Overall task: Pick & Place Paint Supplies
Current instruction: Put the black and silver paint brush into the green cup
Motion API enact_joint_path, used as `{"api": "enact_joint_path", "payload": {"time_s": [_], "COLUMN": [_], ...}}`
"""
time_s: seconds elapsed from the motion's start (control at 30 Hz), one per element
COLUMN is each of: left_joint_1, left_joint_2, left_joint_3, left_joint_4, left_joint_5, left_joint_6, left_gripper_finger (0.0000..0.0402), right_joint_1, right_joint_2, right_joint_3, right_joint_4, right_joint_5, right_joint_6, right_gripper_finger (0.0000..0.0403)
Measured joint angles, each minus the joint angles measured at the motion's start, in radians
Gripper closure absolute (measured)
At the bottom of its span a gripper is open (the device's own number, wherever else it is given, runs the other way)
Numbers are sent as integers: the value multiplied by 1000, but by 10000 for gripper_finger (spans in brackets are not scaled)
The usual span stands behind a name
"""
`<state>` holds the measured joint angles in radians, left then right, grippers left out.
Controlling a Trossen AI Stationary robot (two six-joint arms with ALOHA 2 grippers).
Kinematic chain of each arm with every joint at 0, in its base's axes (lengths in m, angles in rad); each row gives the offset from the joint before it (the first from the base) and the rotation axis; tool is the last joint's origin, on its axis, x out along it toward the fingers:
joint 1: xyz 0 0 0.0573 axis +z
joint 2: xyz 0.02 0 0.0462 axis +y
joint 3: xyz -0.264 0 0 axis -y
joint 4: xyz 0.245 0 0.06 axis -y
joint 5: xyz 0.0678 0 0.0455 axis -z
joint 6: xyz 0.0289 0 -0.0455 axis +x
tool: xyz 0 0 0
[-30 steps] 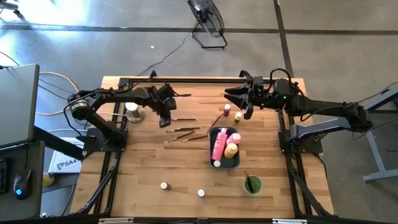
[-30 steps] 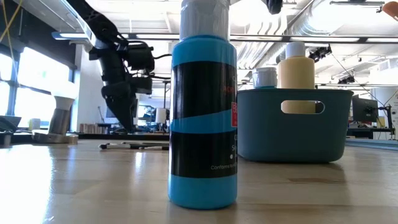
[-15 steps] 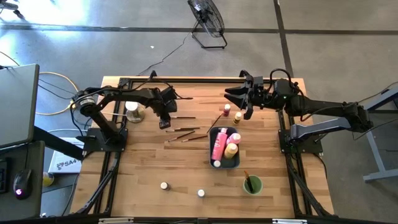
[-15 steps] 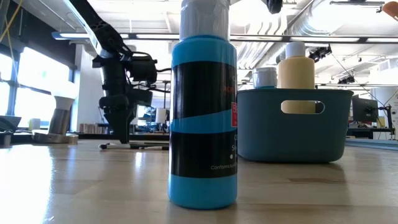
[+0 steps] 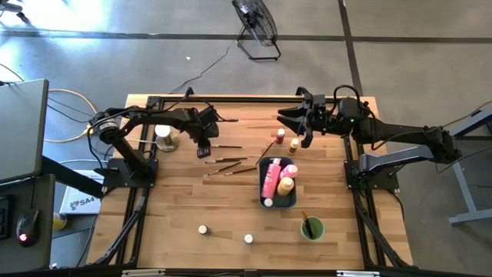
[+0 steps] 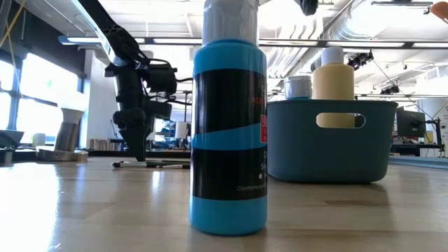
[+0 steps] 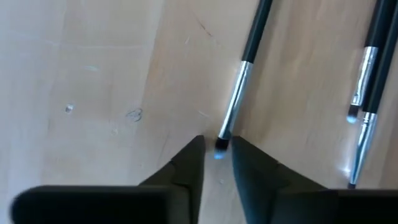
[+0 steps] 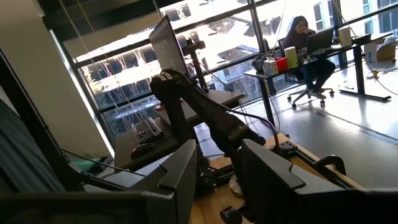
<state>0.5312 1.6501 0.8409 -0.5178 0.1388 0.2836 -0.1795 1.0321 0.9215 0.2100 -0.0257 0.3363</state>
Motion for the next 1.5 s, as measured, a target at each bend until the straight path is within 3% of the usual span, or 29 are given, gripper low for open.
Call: {"api": "enact_joint_path", "payload": {"time_s": [0.33, 0.87, 1.2, 1.5], "left_joint_1": [0, 0, -2, -3], "left_joint_2": [1, 13, 32, 21], "left_joint_3": [0, 0, 2, 155], "left_joint_4": [-1, -8, -16, -191], "left_joint_5": [2, 59, 16, 15], "left_joint_6": [0, 0, -26, -17], "left_gripper_finger": [398, 401, 401, 401], "right_joint_1": [0, 0, 0, 0], "right_joint_2": [0, 0, 0, 0], "right_joint_3": [0, 0, 0, 0], "right_joint_4": [0, 3, 3, 9], "right_joint_5": [-3, -3, -3, -19], "right_joint_6": [0, 0, -22, -53], "right_gripper_finger": [282, 282, 282, 282]}}
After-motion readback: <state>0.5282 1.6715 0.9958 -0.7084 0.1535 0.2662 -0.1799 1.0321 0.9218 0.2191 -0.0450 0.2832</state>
